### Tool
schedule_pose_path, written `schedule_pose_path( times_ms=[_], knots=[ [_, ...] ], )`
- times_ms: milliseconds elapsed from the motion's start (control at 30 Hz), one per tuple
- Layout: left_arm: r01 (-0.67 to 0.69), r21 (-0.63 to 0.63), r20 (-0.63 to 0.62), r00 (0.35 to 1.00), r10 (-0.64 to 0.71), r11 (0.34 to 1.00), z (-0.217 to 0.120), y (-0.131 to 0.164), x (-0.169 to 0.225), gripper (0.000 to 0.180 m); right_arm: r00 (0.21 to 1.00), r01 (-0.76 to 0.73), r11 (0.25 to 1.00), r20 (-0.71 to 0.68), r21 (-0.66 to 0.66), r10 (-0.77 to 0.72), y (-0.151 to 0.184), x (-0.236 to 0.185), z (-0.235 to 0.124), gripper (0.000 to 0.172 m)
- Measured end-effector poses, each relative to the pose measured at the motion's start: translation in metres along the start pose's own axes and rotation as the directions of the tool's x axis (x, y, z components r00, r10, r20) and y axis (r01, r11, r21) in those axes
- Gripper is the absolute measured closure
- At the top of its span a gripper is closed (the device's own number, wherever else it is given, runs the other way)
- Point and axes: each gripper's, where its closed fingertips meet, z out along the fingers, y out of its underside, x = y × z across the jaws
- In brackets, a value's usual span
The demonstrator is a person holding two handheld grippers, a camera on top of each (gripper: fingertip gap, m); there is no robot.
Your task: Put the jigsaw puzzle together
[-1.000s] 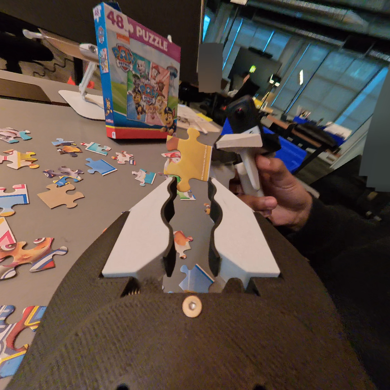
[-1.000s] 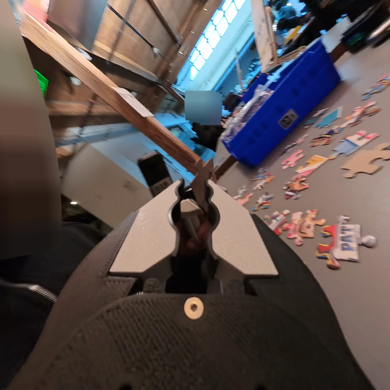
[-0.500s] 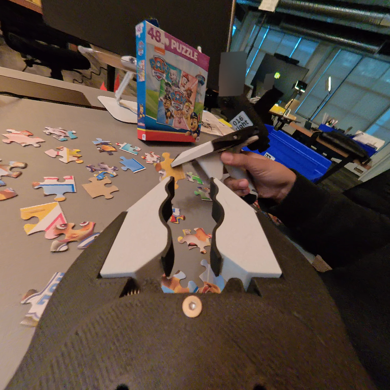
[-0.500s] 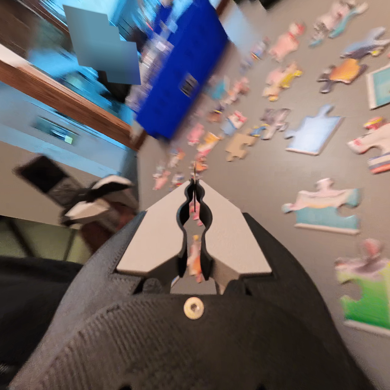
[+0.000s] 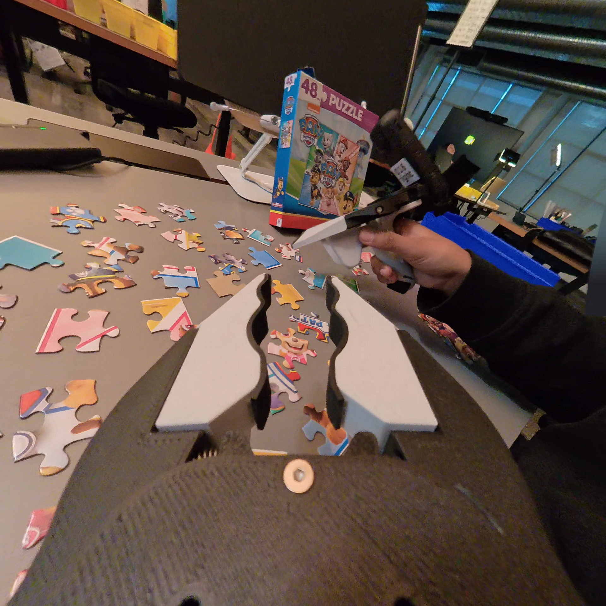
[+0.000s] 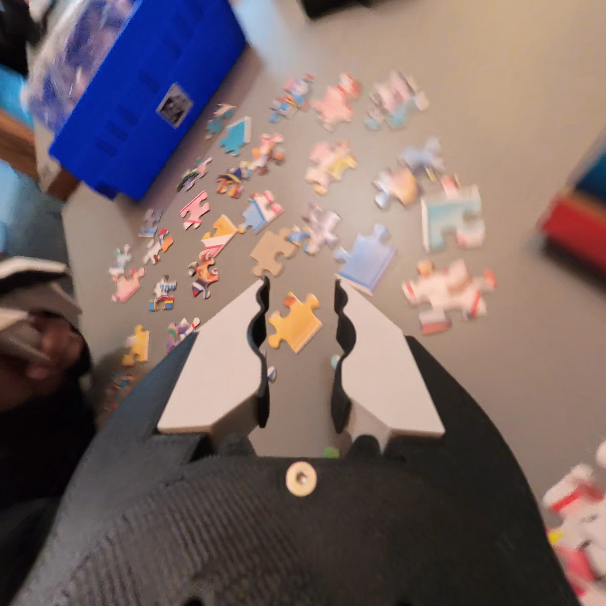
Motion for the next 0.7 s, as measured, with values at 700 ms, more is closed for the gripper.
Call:
schedule_pose_path(
  times_ms=[700],
  knots=[
    [0.058,0.024,0.013,0.998,-0.058,0.998,-0.007,0.001,-0.020,0.150,0.822,0.541,0.786,-0.011,-0.299,-0.570,0.035,-0.044,0.073,0.172]
  ],
)
